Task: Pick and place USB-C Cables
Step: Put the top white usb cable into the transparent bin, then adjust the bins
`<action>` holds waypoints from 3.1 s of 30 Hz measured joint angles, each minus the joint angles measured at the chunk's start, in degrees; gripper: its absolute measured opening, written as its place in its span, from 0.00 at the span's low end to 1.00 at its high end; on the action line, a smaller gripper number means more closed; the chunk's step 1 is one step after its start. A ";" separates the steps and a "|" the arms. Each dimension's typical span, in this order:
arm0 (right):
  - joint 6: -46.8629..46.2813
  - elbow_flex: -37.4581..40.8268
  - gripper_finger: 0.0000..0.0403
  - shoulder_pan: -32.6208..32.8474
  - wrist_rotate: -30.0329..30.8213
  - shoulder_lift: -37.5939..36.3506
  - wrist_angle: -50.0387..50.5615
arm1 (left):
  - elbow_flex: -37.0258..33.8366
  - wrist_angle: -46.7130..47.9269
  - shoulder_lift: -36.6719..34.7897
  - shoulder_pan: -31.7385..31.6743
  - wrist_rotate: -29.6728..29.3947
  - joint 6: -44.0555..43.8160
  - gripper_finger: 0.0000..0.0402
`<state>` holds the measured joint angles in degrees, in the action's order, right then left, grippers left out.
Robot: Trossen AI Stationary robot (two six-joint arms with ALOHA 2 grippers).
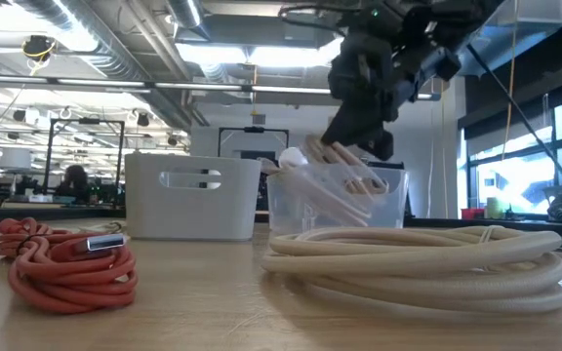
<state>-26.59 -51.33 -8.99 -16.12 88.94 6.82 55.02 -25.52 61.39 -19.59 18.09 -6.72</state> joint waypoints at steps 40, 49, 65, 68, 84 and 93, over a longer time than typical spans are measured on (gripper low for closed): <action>0.48 -1.88 0.40 2.62 7.51 -10.89 13.73 | -0.02 3.15 0.00 1.25 0.00 -0.04 0.43; -1.99 -1.88 0.33 12.88 15.03 -21.61 22.52 | -0.02 22.46 0.00 2.48 0.02 -1.20 0.43; -4.47 -1.88 0.02 19.63 31.00 -32.09 28.96 | -0.02 77.13 -0.09 8.45 -13.63 -15.66 0.32; -4.16 -1.88 0.01 19.63 31.62 -32.28 29.11 | -0.09 86.16 -0.09 9.45 -16.33 -20.03 0.23; -1.25 -1.88 0.00 19.63 33.05 -32.65 26.67 | -16.78 71.14 3.76 8.46 -27.13 -21.16 0.00; 0.26 -1.88 0.00 19.63 33.05 -32.65 23.28 | -19.08 59.27 12.30 3.28 -26.14 -10.76 0.00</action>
<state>-26.33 -53.21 10.63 16.93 56.29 30.11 35.94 33.75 73.69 -16.31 -8.06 -17.48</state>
